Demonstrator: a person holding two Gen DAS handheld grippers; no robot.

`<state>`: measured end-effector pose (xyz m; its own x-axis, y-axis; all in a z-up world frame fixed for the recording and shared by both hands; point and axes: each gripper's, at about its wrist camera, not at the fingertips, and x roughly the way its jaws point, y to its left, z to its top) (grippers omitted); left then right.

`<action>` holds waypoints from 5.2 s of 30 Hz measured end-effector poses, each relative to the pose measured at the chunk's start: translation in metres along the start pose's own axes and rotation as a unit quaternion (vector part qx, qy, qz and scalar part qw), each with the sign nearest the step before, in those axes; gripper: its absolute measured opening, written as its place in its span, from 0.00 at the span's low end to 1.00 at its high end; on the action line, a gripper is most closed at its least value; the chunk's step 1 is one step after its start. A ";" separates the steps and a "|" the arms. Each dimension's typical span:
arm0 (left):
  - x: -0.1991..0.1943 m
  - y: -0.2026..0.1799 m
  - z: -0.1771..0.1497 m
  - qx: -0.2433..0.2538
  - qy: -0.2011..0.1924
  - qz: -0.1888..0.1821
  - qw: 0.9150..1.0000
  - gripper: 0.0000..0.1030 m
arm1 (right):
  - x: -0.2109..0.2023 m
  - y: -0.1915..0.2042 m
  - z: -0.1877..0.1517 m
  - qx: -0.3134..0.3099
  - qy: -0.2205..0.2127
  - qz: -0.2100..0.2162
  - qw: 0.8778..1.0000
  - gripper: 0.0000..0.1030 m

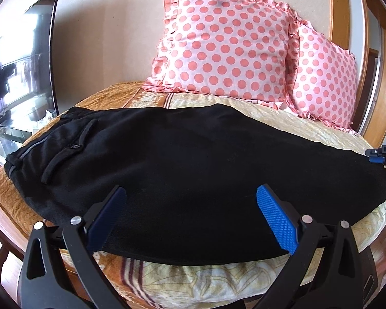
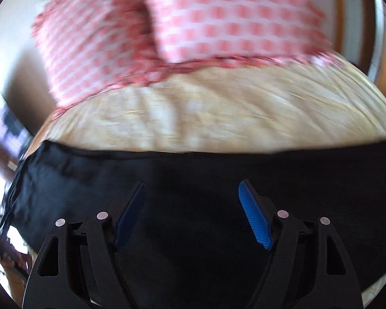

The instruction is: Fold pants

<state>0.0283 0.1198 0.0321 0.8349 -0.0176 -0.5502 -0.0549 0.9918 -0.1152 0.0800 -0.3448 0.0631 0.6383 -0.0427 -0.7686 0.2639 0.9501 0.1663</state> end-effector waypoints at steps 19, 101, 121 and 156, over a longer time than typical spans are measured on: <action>0.018 -0.018 -0.006 0.030 0.017 -0.001 0.999 0.98 | -0.142 -0.208 -0.123 0.335 -0.170 -0.054 0.925 0.55; -0.055 0.034 -0.032 -0.114 -0.077 0.009 0.990 0.98 | 0.058 0.307 -0.084 -0.113 0.031 0.294 0.949 0.09; -0.070 0.079 -0.025 -0.168 -0.092 0.054 0.980 0.98 | 0.022 0.345 -0.107 -0.273 -0.066 0.140 0.949 0.53; 0.001 0.255 -0.003 -0.538 0.073 -0.188 0.819 0.98 | 0.045 0.340 -0.125 -0.294 -0.025 0.123 0.947 0.55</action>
<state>0.0137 0.3720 -0.0004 0.8338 -0.3888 -0.3919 -0.3243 0.2294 -0.9177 0.1085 0.0151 0.0079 0.6660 0.2012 -0.7183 -0.3366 0.9404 -0.0486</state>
